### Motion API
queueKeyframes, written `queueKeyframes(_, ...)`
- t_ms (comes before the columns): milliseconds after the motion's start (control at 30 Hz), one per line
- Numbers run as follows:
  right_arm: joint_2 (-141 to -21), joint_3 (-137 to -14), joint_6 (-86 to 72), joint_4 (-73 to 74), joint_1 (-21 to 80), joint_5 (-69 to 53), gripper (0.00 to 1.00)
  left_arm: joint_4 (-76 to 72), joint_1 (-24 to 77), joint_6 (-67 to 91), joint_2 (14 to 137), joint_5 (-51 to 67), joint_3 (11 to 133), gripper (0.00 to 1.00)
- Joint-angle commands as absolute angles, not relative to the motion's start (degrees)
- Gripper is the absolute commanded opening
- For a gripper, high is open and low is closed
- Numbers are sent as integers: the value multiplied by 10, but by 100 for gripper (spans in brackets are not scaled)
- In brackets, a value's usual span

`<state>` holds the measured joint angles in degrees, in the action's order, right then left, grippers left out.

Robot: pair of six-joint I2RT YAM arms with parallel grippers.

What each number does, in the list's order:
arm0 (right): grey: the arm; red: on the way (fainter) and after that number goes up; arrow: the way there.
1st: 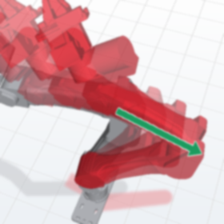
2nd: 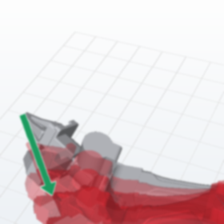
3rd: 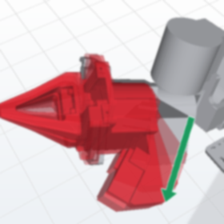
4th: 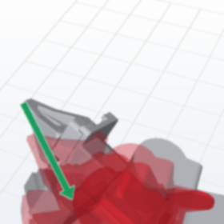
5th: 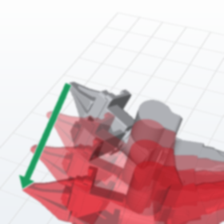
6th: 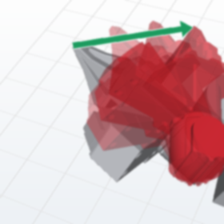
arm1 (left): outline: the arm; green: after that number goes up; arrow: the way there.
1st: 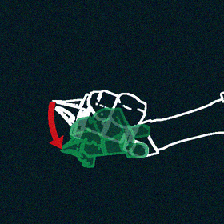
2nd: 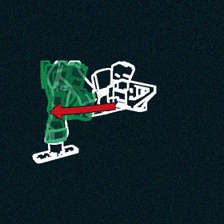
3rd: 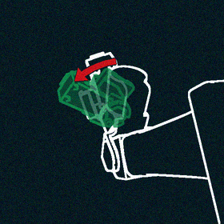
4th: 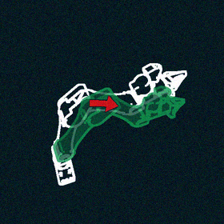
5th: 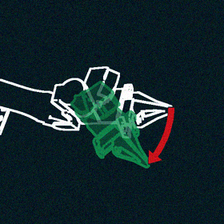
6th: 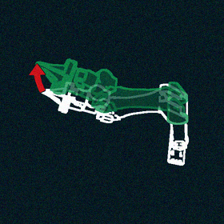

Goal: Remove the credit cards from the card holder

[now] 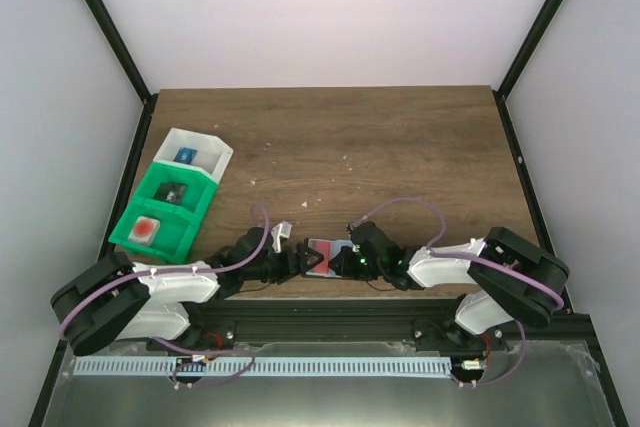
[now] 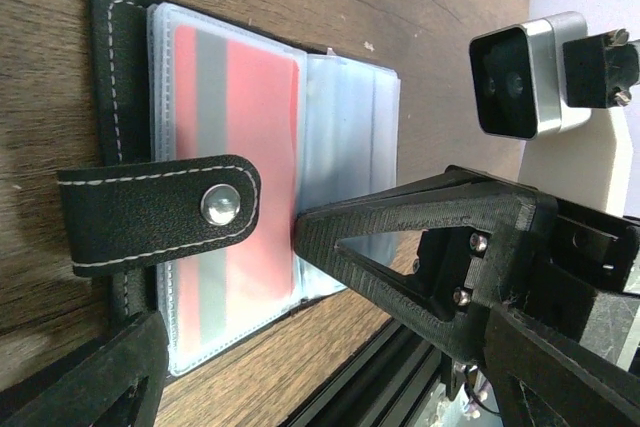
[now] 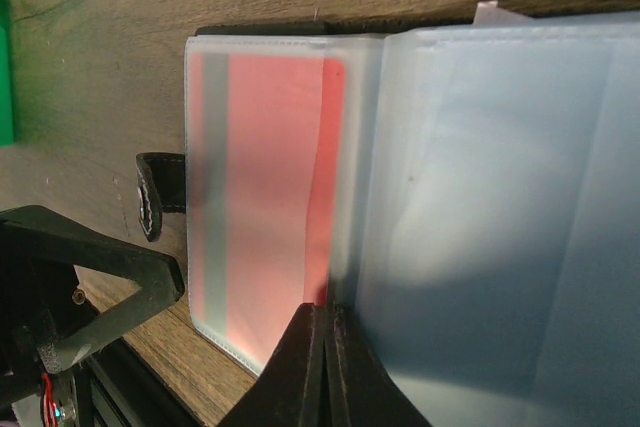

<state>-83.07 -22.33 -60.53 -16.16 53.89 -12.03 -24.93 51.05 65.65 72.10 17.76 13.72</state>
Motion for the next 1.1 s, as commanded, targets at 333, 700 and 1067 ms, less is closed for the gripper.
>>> queueKeyframes(333,-827,-197,-620,-159,547,-137,1,-296,513,654,745,184,139,88)
queueKeyframes(700,-823,-202,-615,-154,546,-132,1,-278,513,648,744,171,145,88)
queueKeyframes(1067,-833,-210,-610,-155,546,-134,0,-295,513,652,753,186,148,88)
